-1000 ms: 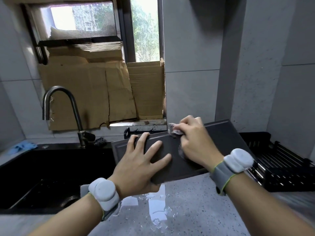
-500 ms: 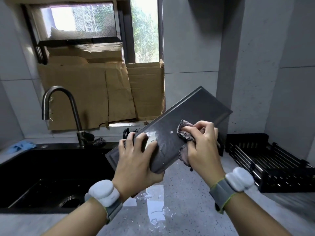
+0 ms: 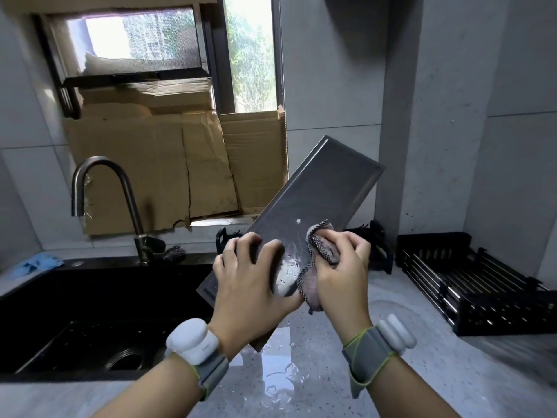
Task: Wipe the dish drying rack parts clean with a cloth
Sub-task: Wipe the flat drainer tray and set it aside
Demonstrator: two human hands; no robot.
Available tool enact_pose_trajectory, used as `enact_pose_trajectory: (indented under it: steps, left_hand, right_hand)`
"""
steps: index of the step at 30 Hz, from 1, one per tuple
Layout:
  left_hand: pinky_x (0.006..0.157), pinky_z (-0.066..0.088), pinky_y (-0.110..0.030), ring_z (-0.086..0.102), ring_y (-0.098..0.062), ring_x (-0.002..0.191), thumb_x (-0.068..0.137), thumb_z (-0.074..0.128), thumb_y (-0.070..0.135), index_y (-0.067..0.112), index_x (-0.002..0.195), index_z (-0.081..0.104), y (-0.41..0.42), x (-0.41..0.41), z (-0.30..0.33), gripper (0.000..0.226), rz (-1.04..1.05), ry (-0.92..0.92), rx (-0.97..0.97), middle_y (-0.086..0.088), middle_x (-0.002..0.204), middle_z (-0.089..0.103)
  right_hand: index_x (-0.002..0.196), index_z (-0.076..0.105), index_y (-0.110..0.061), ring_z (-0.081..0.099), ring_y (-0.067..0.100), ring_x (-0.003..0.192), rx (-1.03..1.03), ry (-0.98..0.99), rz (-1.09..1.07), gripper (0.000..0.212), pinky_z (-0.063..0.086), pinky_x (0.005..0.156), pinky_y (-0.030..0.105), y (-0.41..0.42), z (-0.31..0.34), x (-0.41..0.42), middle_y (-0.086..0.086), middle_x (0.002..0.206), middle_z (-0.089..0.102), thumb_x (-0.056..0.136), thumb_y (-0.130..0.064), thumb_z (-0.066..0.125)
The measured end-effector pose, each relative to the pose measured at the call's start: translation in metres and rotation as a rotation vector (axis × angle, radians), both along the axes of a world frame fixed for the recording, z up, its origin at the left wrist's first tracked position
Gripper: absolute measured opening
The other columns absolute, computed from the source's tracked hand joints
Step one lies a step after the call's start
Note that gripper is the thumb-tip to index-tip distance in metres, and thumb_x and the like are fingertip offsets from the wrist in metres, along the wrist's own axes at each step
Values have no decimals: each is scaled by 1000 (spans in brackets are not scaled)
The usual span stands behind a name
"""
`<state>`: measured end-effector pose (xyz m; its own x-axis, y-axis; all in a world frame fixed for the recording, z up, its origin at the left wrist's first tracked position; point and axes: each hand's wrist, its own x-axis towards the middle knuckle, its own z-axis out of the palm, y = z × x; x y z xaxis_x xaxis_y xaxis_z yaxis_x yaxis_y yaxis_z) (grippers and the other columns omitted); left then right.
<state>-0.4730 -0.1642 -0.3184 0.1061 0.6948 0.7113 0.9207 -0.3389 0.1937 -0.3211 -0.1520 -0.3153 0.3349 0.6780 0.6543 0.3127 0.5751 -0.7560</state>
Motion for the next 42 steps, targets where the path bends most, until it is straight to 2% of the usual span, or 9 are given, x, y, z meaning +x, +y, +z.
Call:
enact_pose_trajectory:
  steps: [4, 10, 16, 20, 25, 32, 36, 39, 42]
  left_hand:
    - [102, 34, -43, 41, -22, 120, 80, 57, 59, 38, 126, 49, -2, -7, 4, 51, -96, -174, -62, 8, 127, 36]
    - [101, 45, -34, 59, -16, 102, 94, 59, 6, 18, 116, 63, 12, -25, 16, 26, -111, -647, -97, -1, 114, 53]
    - [91, 53, -37, 67, -17, 94, 95, 61, 12, 14, 104, 74, 20, -35, 16, 16, -46, -811, -226, 3, 95, 74]
    - [83, 51, -35, 67, -17, 87, 98, 59, 15, 13, 92, 73, 21, -37, 13, 16, -67, -820, -259, 2, 88, 73]
    - [78, 48, -36, 61, -16, 80, 100, 55, 11, 12, 87, 70, 24, -36, 6, 20, -121, -971, -224, -2, 86, 73]
    - [74, 49, -36, 59, -22, 74, 102, 54, 10, 13, 81, 66, 20, -24, 28, 24, -253, -1358, -315, -10, 80, 67]
    - [72, 46, -32, 56, -18, 74, 101, 54, 11, 14, 79, 65, 31, -28, 28, 24, -205, -1282, -252, -4, 76, 65]
    - [69, 44, -30, 54, -13, 73, 100, 55, 10, 14, 79, 66, 34, -28, 19, 25, -154, -1162, -254, 0, 75, 65]
    - [68, 45, -30, 56, -14, 72, 100, 54, 9, 14, 78, 67, 32, -23, 12, 27, -173, -1216, -308, -1, 75, 67]
  right_hand:
    - [106, 70, -17, 46, -17, 103, 7, -59, -24, 37, 32, 91, 0, 7, 3, 8, 1, 116, 43, 84, 12, 62]
    - [105, 68, -23, 44, -16, 103, -27, -85, 11, 41, 32, 91, -1, 13, 2, 17, -2, 113, 44, 86, 11, 60]
    - [102, 68, -26, 46, -14, 102, -15, -94, 17, 45, 32, 90, 0, 14, 8, 15, 0, 113, 46, 83, 14, 58]
    - [105, 72, -20, 47, -13, 100, 16, -133, 10, 38, 32, 89, 0, 17, 14, 16, -2, 108, 47, 85, 10, 61]
    - [110, 74, -23, 46, 16, 102, 27, -336, -45, 39, 27, 90, 1, 22, 19, 17, -9, 103, 52, 83, 4, 66]
    - [110, 73, -18, 52, 15, 102, 131, -516, 58, 44, 37, 91, 12, -2, 22, 17, -9, 107, 64, 77, 8, 63]
    - [106, 75, -15, 53, 18, 101, 103, -615, 154, 39, 42, 93, 24, -13, -5, 12, -5, 107, 58, 76, 7, 63]
    - [108, 74, -14, 51, 20, 102, 95, -548, 38, 39, 41, 97, 22, -1, 8, 16, -1, 106, 48, 79, 10, 66]
    - [115, 72, -17, 50, 24, 102, 82, -453, -107, 34, 33, 92, 17, 18, 40, 24, -1, 103, 52, 84, -1, 70]
